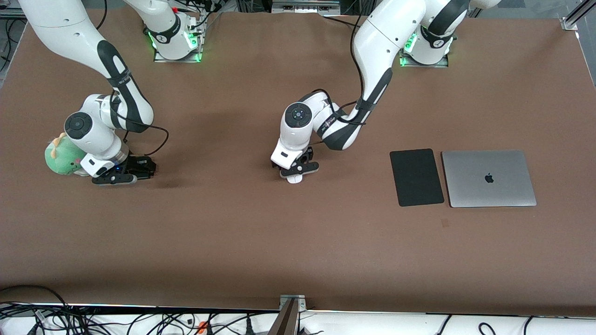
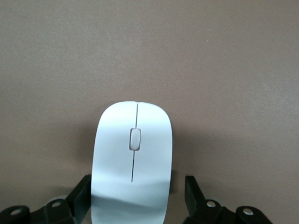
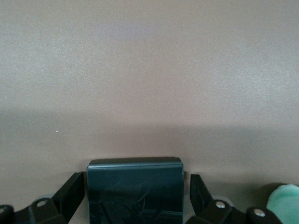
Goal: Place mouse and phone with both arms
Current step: 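Carry the mouse onto the black pad while the right gripper withdraws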
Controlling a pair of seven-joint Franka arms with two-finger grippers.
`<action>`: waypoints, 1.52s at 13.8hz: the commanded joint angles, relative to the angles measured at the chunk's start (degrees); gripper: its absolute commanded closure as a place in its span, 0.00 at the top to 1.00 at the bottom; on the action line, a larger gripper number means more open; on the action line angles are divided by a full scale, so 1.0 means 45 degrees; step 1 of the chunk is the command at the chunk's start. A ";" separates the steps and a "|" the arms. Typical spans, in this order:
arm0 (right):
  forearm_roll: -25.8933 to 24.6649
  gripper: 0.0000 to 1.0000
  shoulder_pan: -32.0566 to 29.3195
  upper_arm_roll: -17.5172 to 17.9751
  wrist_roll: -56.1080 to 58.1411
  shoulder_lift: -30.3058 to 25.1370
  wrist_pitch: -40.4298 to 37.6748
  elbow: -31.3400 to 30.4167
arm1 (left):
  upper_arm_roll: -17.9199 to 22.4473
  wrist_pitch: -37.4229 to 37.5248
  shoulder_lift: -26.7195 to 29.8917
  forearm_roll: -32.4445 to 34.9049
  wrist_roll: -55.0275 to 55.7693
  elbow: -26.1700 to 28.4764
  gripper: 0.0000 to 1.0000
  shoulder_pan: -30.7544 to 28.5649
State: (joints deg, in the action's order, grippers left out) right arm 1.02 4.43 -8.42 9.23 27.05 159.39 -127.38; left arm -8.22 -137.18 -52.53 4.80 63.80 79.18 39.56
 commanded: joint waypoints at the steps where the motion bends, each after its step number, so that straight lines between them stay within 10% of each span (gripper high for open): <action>1: 0.0281 1.00 -0.0086 0.0113 0.0352 -0.0170 -0.0648 0.0296 | 0.0148 0.0036 -0.0144 0.0611 -0.0211 -0.0409 0.51 0.0018; 11: 0.0379 1.00 -0.0086 0.0093 0.0196 -0.2179 -0.7168 0.3029 | -0.0280 0.2807 0.2040 0.0379 -0.4307 0.0019 0.40 -0.2635; 21: 0.0379 1.00 -0.0047 0.0171 -0.1171 -0.5303 -1.3113 0.6040 | -0.3622 0.2907 0.5967 0.0397 -0.9099 0.5953 0.39 -0.9707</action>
State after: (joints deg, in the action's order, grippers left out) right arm 1.89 4.49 -8.31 4.83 7.10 102.09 -99.84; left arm -22.22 -123.24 -30.24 6.10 24.95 97.67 -0.38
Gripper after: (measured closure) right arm 0.000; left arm 0.379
